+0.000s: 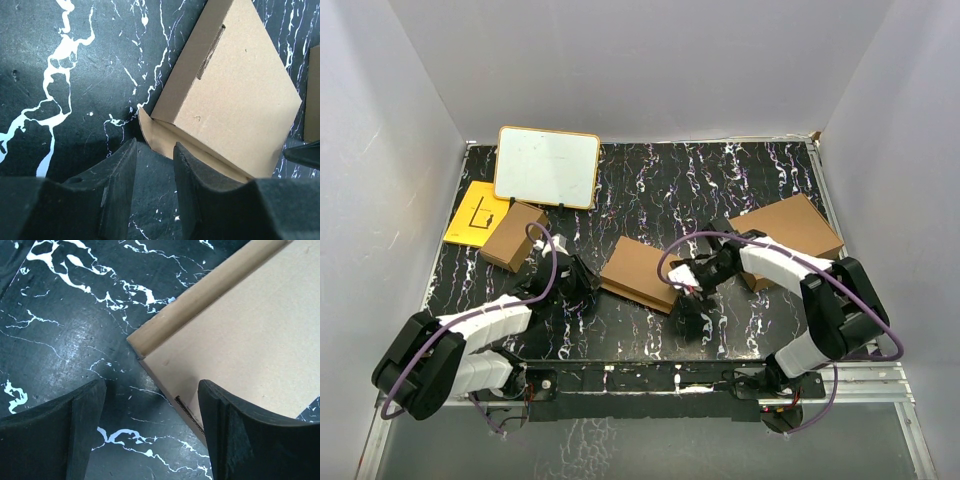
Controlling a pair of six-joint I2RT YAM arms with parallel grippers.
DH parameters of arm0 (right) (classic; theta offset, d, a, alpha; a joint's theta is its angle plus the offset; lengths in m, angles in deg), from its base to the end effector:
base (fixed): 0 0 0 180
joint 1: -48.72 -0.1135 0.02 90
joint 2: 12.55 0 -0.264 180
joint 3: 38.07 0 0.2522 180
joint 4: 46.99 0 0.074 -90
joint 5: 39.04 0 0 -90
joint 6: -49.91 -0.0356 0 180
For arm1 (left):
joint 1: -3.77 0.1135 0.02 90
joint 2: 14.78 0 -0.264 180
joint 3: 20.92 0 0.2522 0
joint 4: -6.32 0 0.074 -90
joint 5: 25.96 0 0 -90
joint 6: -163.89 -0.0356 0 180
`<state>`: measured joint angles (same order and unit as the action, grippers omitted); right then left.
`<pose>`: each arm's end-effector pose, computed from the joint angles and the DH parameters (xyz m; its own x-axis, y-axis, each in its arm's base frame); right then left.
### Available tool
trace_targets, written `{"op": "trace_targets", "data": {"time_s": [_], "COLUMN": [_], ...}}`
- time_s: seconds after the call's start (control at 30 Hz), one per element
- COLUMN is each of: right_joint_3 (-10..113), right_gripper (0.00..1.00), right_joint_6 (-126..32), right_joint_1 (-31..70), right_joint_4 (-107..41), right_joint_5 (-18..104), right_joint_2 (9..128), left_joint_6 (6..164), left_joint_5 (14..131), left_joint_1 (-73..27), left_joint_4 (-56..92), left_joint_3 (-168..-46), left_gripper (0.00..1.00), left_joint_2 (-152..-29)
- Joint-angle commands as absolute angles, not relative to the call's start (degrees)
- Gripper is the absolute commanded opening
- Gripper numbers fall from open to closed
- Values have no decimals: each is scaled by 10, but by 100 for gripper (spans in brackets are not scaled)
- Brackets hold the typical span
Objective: Fold the paper box
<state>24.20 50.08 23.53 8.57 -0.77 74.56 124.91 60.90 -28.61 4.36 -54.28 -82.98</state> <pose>0.2158 0.1324 0.1765 0.3847 -0.5035 -0.7736 -0.8911 -0.4212 -0.1691 0.1876 -0.1167 0.1551 -0.6739 -0.4918 -0.5514 -0.0445 0.7719 -0.6341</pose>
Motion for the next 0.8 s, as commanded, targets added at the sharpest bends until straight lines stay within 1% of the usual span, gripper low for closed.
{"op": "trace_targets", "data": {"time_s": [0.0,0.03,0.07,0.1,0.13,0.27,0.37,0.43,0.53,0.6,0.63,0.7,0.77], "right_joint_3": [226,227,228,229,231,271,308,336,437,501,515,496,427], "right_gripper": [80,80,85,97,99,99,99,99,99,99,99,99,99], "right_joint_6": [554,544,532,514,477,268,191,180,150,170,175,193,203], "right_joint_1": [228,228,226,223,217,188,188,188,187,187,185,169,134], "right_joint_4": [20,14,8,1,-10,-47,-18,18,109,195,199,162,91], "right_joint_5": [-23,-26,-31,-38,-38,21,43,55,88,125,151,196,218], "right_joint_2": [710,709,707,704,702,694,678,667,693,719,720,677,612], "left_joint_6": [1247,1248,1248,1249,1250,1254,1259,1261,1262,1259,1256,1252,1247], "left_joint_5": [608,608,609,609,609,610,610,608,601,596,594,595,598], "left_joint_1": [-288,-288,-288,-288,-288,-288,-288,-288,-288,-288,-288,-288,-288], "left_joint_4": [27,27,26,25,25,34,44,52,69,79,81,80,78], "left_joint_3": [-538,-538,-539,-539,-540,-543,-540,-536,-531,-527,-525,-518,-512], "left_gripper": [34,34,34,34,34,34,34,34,35,36,36,37,38], "left_joint_2": [-832,-832,-834,-834,-835,-834,-818,-799,-768,-748,-737,-714,-698]}}
